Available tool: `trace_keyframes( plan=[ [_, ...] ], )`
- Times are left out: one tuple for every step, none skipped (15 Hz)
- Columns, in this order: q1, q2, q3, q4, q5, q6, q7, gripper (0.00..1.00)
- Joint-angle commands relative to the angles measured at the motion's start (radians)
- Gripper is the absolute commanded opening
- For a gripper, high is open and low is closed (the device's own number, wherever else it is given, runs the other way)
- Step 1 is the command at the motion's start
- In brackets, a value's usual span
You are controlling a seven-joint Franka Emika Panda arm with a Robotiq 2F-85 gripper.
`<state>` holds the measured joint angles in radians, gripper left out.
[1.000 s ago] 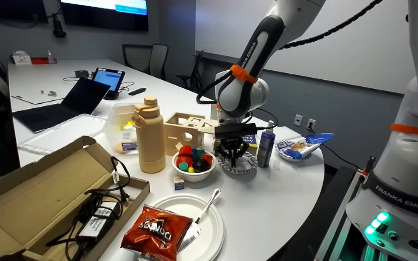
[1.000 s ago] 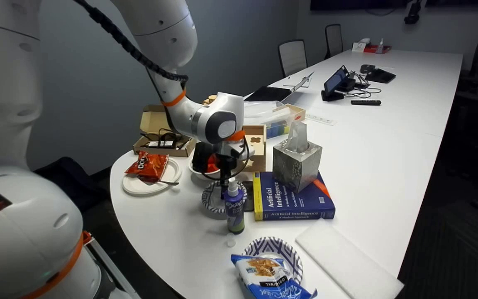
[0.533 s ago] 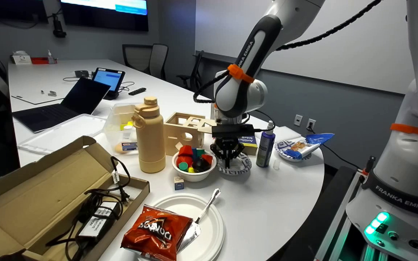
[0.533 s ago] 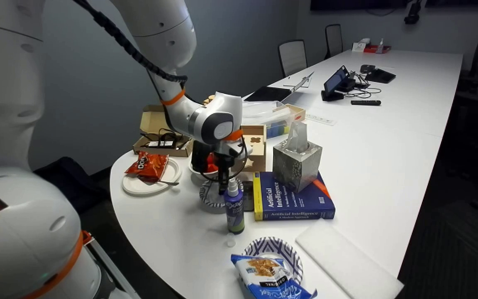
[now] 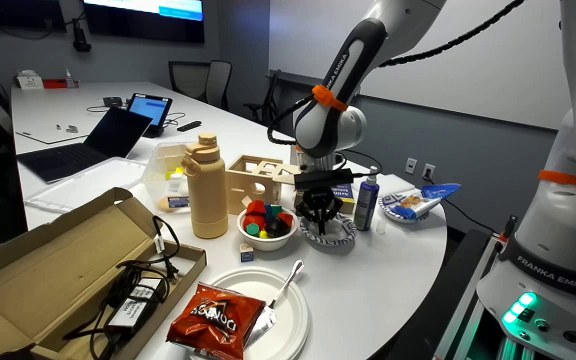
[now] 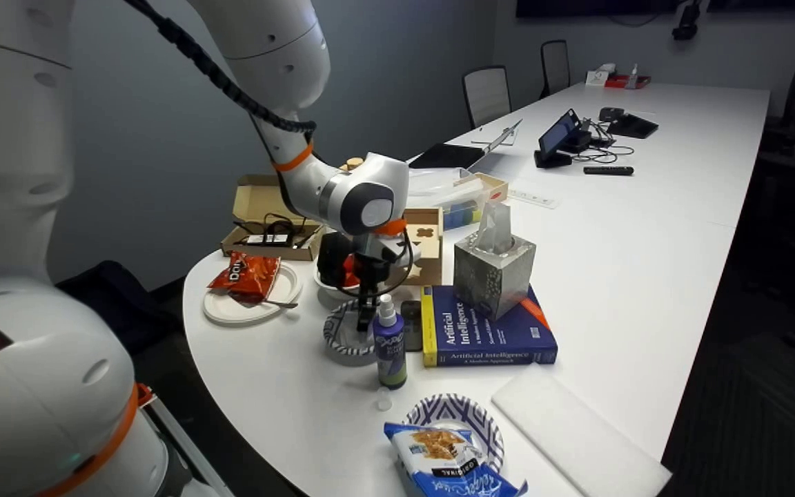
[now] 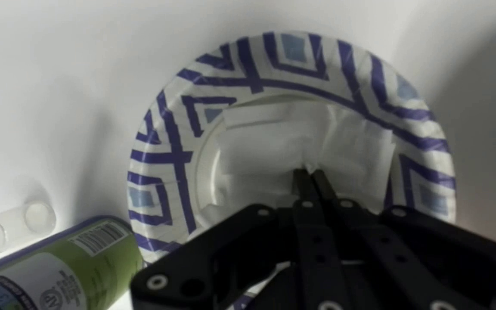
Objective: Wipe the inside of the bowl with tissue paper
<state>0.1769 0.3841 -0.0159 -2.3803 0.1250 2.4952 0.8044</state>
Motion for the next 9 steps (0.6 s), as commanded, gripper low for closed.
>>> trace_keyframes(
  plan=[
    [0.025, -0.023, -0.025, 0.006, -0.048, -0.054, 0.066, 0.01],
    [0.032, -0.026, -0.031, 0.005, -0.065, -0.057, 0.088, 0.01],
    [0.041, -0.026, -0.039, 0.004, -0.088, -0.052, 0.115, 0.01],
    [0.043, -0.026, -0.042, 0.0, -0.102, -0.037, 0.125, 0.01],
    [0.043, -0.027, -0.042, -0.005, -0.113, -0.014, 0.133, 0.01],
    [0.038, -0.029, -0.037, -0.01, -0.113, 0.001, 0.128, 0.01],
    [0.035, -0.033, -0.031, -0.013, -0.11, 0.012, 0.12, 0.01],
    [0.032, -0.037, -0.026, -0.016, -0.106, 0.021, 0.111, 0.01],
    [0.025, -0.042, -0.018, -0.019, -0.093, 0.025, 0.095, 0.01]
  ],
)
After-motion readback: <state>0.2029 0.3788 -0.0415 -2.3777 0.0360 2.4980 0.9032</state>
